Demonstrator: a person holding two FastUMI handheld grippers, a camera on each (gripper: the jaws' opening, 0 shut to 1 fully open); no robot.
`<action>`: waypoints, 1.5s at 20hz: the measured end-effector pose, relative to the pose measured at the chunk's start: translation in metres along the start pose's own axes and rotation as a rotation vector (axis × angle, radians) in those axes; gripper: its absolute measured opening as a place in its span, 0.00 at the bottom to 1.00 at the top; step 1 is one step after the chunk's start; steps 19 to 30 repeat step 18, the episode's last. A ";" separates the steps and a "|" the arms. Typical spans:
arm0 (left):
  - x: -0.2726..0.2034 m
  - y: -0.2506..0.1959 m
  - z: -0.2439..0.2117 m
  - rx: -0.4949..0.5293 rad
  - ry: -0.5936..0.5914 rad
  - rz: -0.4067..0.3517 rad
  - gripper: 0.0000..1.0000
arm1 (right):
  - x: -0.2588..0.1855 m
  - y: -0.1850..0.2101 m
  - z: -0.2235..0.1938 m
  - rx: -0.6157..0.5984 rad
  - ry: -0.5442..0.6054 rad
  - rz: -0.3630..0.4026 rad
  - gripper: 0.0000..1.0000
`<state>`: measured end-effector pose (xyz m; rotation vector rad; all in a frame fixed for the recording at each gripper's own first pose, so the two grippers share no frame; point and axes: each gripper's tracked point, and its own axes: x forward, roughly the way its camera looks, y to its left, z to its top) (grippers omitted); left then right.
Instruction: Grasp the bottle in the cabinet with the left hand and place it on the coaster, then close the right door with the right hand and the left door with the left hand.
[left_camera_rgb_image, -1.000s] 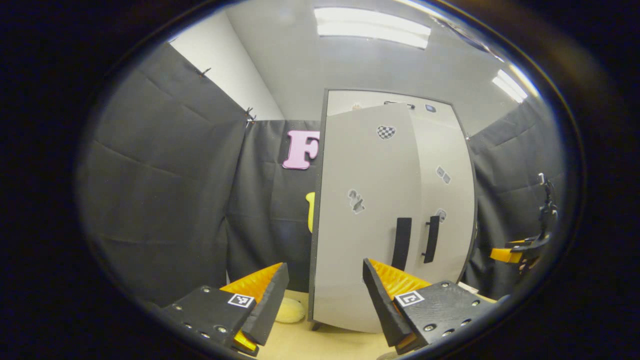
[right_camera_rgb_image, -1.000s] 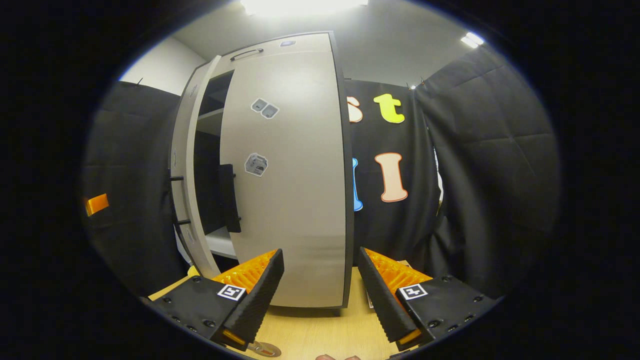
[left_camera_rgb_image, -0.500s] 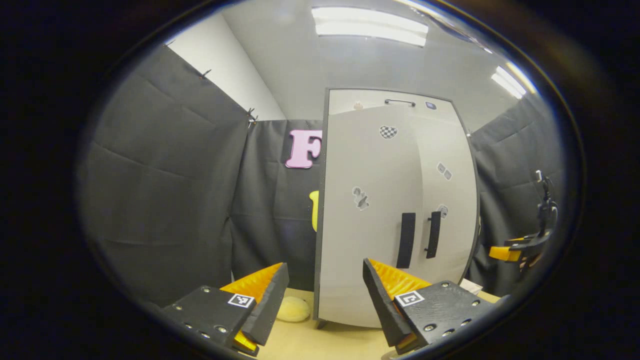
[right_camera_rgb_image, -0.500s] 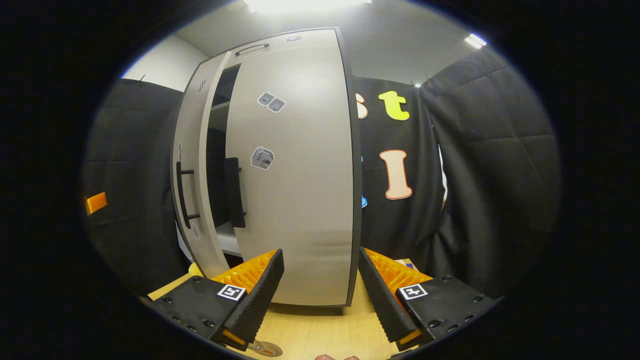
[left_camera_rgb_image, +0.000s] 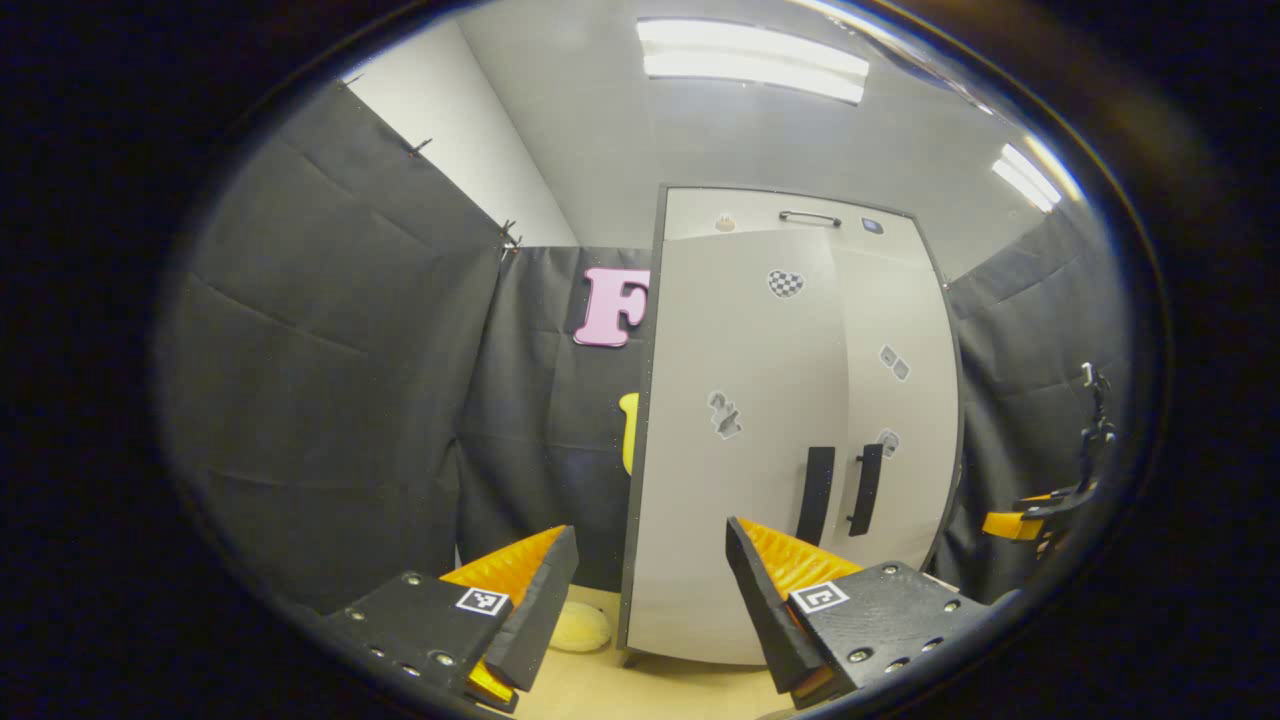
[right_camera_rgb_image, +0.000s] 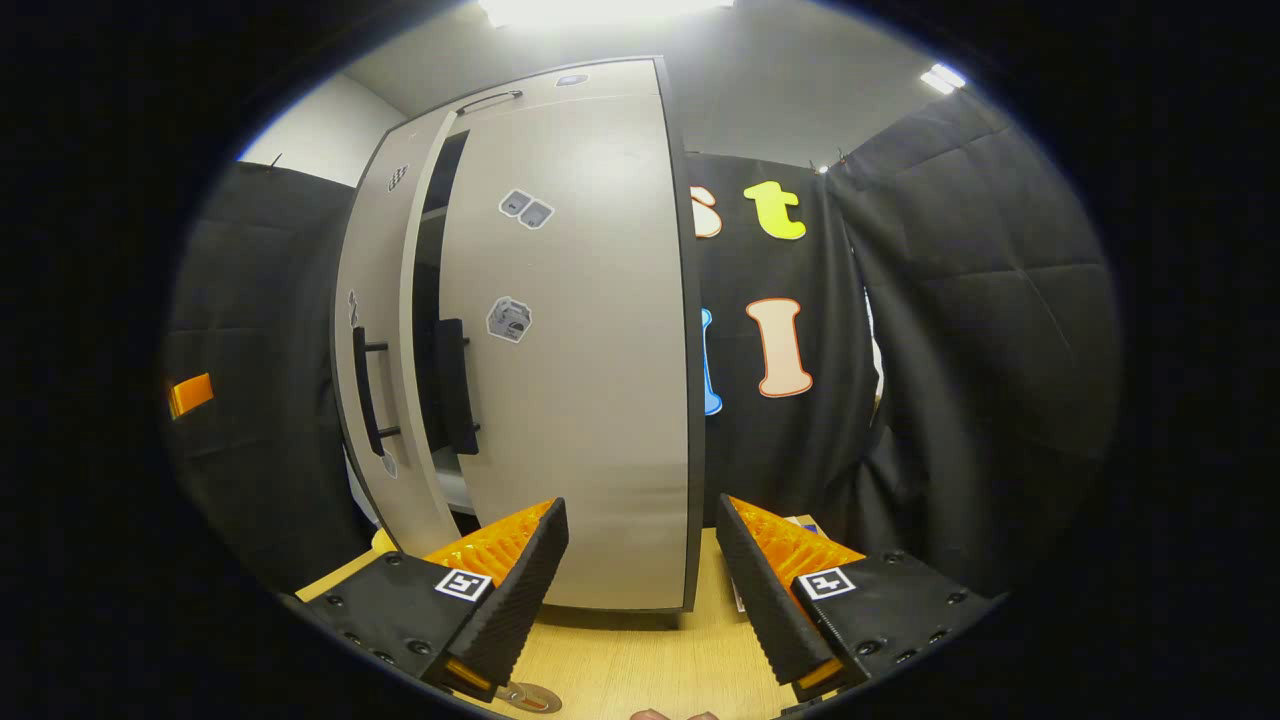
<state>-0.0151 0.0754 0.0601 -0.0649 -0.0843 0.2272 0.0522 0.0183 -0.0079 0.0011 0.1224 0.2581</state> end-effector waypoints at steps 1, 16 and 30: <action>0.000 -0.001 -0.001 -0.007 -0.002 -0.002 0.93 | 0.001 -0.001 -0.002 0.003 0.004 0.001 0.95; -0.003 -0.013 0.005 0.025 -0.009 -0.054 0.93 | -0.003 0.017 0.014 -0.040 -0.036 0.051 0.95; -0.002 -0.011 0.001 0.047 0.002 -0.057 0.93 | -0.003 0.017 0.010 -0.037 -0.026 0.046 0.95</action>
